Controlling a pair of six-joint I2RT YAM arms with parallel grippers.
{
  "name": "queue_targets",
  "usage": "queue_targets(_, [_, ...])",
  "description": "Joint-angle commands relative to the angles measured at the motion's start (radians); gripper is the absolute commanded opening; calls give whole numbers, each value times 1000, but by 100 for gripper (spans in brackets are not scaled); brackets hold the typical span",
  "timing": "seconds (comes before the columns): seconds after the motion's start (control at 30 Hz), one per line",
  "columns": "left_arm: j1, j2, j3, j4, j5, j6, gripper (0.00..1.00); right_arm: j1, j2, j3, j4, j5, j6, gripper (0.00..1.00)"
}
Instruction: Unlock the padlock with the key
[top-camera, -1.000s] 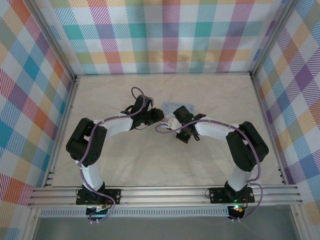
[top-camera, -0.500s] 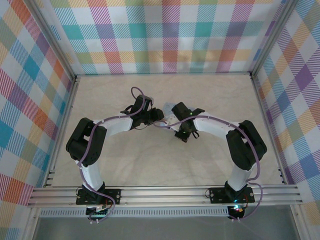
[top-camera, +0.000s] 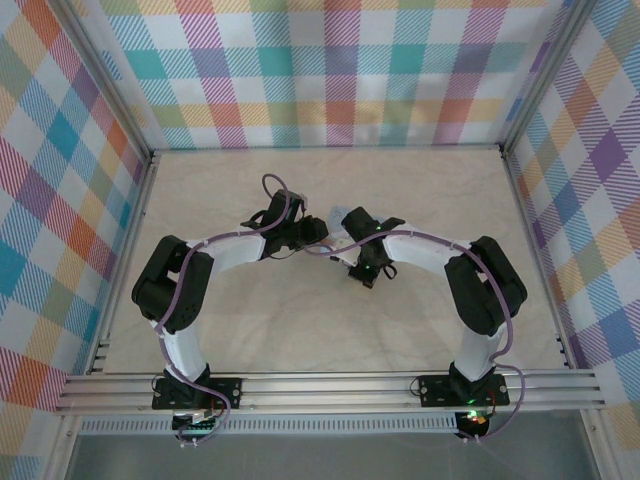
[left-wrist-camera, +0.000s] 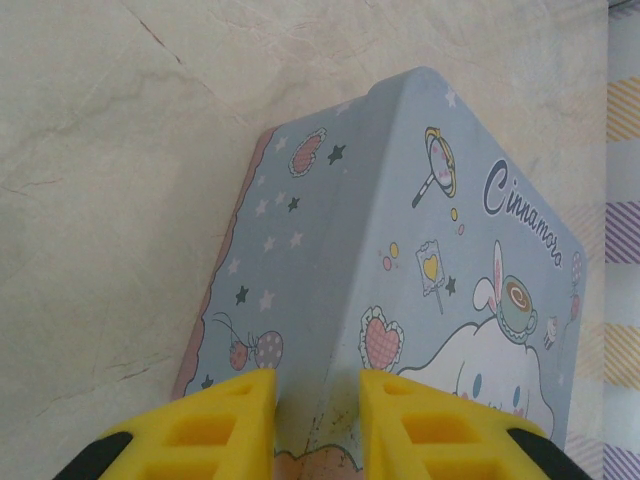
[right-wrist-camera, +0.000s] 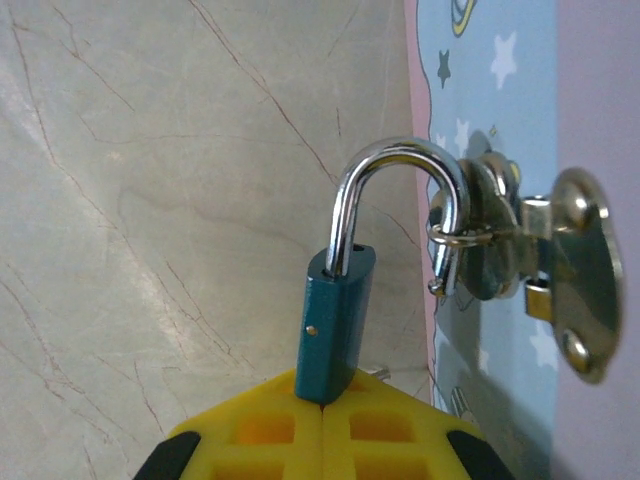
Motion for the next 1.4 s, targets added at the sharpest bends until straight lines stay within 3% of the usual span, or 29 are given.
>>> queue_targets(0.0, [5,-8,-3,-6,20,-5,26,11,-25,11,22,-16,-11,0])
queue_targets(0.5, [3,-17,-14,-2,8,-17,27,35,-47,-1,103,-25,-94,0])
queue_targets(0.63, [5,-31,-18,-15,-12,-13,31,42,-80,-17,106,-29,-83,0])
queue_targets(0.9, [18,-97,-42,-32,-70,-10,53,54,-170,-57,97,-37,-29,0])
queue_targets(1.03, [33,-148,-57,-33,-81,6,60,55,-216,-86,85,-17,-6,0])
queue_targets(1.07, [35,-163,-63,-35,-85,10,68,55,-229,-93,80,-16,-1,0])
queue_targets(1.17, [41,-204,-76,-43,-85,19,71,55,-272,-111,77,-4,19,0])
queue_targets(1.23, [44,-229,-88,-51,-85,23,78,55,-303,-123,80,-6,34,0])
queue_targets(1.27, [44,-243,-96,-57,-85,26,100,55,-321,-130,83,-7,41,0])
queue_targets(1.37, [45,-282,-113,-83,-87,36,100,55,-370,-146,97,8,64,0])
